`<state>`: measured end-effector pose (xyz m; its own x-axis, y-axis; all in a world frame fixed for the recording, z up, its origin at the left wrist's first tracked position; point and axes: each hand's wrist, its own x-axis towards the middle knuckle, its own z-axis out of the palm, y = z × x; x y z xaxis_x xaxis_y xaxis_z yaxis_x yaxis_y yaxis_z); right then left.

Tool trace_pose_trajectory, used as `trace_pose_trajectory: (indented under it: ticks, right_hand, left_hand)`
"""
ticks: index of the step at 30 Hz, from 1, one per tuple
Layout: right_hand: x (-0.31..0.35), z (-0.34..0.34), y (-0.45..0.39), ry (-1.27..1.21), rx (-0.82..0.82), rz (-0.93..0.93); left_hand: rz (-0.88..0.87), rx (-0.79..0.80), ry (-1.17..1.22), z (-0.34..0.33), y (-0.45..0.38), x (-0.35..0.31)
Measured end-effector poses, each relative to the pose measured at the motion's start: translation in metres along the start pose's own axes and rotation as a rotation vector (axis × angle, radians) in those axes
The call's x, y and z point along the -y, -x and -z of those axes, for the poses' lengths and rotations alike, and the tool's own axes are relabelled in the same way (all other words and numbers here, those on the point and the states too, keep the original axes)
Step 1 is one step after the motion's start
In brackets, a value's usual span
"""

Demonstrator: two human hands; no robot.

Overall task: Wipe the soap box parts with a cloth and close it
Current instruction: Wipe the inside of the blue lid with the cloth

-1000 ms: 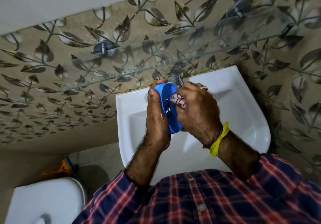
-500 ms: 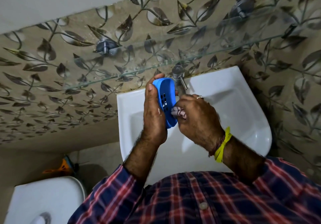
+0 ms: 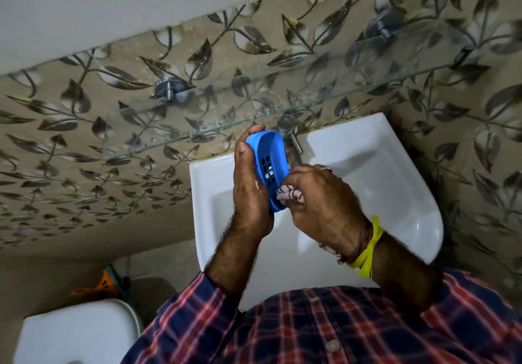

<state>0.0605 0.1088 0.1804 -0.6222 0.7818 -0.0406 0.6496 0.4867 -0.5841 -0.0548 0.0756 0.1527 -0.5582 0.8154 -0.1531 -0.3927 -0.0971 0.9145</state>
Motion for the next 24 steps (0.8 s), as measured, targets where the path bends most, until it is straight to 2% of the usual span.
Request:
trace_pose_trajectory:
  ticks: [2,4,5,6,10,12,14,17,20,24]
  right_hand:
    - [-0.001,0.008,-0.005,-0.084,0.139,-0.017]
    - [-0.004,0.015,-0.010,-0.337,0.315,-0.044]
    - [-0.005,0.018,-0.012,-0.456,0.342,-0.054]
    - [-0.005,0.020,-0.013,-0.547,0.312,-0.055]
    - [-0.006,0.031,-0.016,-0.882,-0.018,-0.072]
    - [-0.005,0.039,-0.020,-0.974,-0.066,-0.077]
    - [0.000,0.038,-0.023,-1.101,-0.067,-0.135]
    - [0.008,0.031,-0.021,-1.380,-0.017,-0.382]
    - [0.011,0.026,-0.019,-1.461,0.039,-0.533]
    - [0.008,0.023,-0.018,-1.570,0.093,-0.527]
  left_hand:
    - [0.026,0.002,0.025,0.001,0.002,0.003]
    - [0.043,0.009,0.057,0.004,0.004,0.004]
    - [0.065,0.014,0.086,0.004,0.004,0.003]
    - [0.093,0.020,0.119,0.004,0.003,0.000]
    - [0.165,0.052,0.138,0.003,0.003,-0.001]
    - [0.156,0.065,0.045,0.001,0.009,0.004]
    - [0.124,0.069,-0.040,-0.002,0.014,0.010]
    - [0.036,0.091,-0.092,-0.007,0.015,0.009]
    - [-0.015,0.106,-0.094,-0.007,0.016,0.005]
    - [-0.041,0.136,-0.093,-0.007,0.018,0.005]
